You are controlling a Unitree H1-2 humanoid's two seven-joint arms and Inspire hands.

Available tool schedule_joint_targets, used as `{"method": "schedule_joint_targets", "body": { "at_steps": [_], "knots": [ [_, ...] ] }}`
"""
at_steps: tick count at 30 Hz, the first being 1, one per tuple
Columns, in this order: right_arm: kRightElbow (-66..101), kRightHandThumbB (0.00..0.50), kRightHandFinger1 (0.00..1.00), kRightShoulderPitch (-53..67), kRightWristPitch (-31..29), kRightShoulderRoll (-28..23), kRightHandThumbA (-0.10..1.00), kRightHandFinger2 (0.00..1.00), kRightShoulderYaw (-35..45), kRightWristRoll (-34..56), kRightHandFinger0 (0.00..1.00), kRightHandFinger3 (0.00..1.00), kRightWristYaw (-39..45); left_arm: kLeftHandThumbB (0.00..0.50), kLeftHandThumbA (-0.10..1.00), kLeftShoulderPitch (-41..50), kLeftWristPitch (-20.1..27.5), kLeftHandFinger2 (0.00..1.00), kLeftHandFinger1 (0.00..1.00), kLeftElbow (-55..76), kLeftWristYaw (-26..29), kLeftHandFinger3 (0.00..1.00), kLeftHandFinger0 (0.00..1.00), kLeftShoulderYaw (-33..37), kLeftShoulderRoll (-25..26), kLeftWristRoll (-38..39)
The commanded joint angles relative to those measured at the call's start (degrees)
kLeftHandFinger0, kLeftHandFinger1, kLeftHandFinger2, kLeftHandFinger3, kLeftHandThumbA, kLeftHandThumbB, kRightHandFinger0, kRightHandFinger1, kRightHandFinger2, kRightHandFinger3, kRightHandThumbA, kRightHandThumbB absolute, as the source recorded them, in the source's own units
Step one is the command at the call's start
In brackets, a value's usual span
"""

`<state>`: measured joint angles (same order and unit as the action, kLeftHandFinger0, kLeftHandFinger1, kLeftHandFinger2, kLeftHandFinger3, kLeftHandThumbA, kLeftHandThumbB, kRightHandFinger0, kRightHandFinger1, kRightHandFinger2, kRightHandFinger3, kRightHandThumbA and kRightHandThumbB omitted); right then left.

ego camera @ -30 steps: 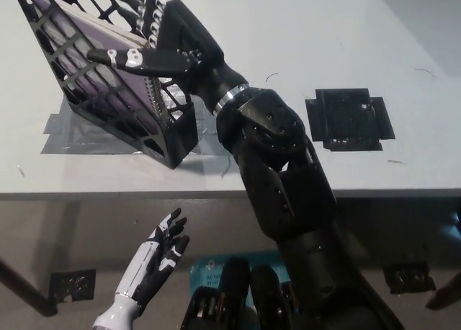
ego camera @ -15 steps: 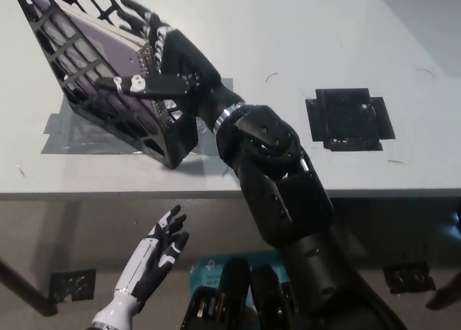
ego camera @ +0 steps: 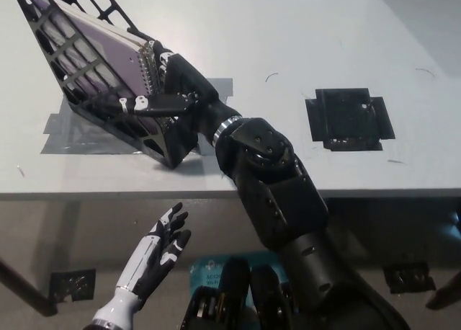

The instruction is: A shelf with a book inside it is placed on the center of the desk infront of the robot. The robot uses its right hand to grab the book, take it out and hand it to a person.

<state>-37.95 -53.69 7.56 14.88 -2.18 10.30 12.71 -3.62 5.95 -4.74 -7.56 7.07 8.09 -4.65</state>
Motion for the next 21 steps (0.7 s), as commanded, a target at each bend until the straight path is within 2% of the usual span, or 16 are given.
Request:
{"method": "schedule_joint_targets", "body": {
  "at_steps": [1, 3, 8, 14, 17, 21],
  "knots": [
    [-1.5, 0.302, 1.0, -4.7, -5.8, 0.5, 1.0, 1.0, -1.1, -1.3, 1.0, 1.0, 0.6, 0.273, 0.85, -1.1, 0.9, 1.0, 1.0, 1.2, -0.8, 1.0, 1.0, 0.1, 0.3, 0.3],
    [-2.8, 0.326, 1.0, -5.2, -6.4, 0.7, 1.0, 1.0, -1.2, -1.6, 1.0, 1.0, 0.6, 0.262, 0.84, -1.1, 1.0, 1.0, 1.0, 1.2, -0.9, 1.0, 1.0, 0.1, 0.3, 0.2],
    [-4.4, 0.316, 1.0, -6.0, -7.0, 1.1, 1.0, 1.0, -0.9, -1.4, 1.0, 1.0, 0.6, 0.262, 0.84, -1.3, 1.1, 1.0, 1.0, 1.1, -1.1, 1.0, 1.0, 0.2, 0.4, 0.1],
    [-6.2, 0.338, 1.0, -7.4, -6.4, 1.3, 1.0, 1.0, -0.8, -1.9, 1.0, 1.0, -0.2, 0.257, 0.86, -1.4, 0.9, 1.0, 1.0, 1.1, -1.0, 1.0, 1.0, 0.2, 0.5, -0.3],
    [-7.0, 0.326, 1.0, -8.3, -6.4, 1.2, 1.0, 1.0, -0.8, -2.2, 1.0, 1.0, 0.0, 0.257, 0.86, -1.7, 1.0, 1.0, 1.0, 1.1, -1.2, 1.0, 1.0, 0.2, 0.6, 0.0],
    [-8.2, 0.349, 1.0, -9.6, -7.0, 0.9, 1.0, 1.0, -1.4, -3.4, 1.0, 1.0, -0.3, 0.255, 0.86, -2.0, 0.7, 1.0, 1.0, 1.2, -1.0, 1.0, 1.0, 0.3, 0.7, -0.6]
  ]
}}
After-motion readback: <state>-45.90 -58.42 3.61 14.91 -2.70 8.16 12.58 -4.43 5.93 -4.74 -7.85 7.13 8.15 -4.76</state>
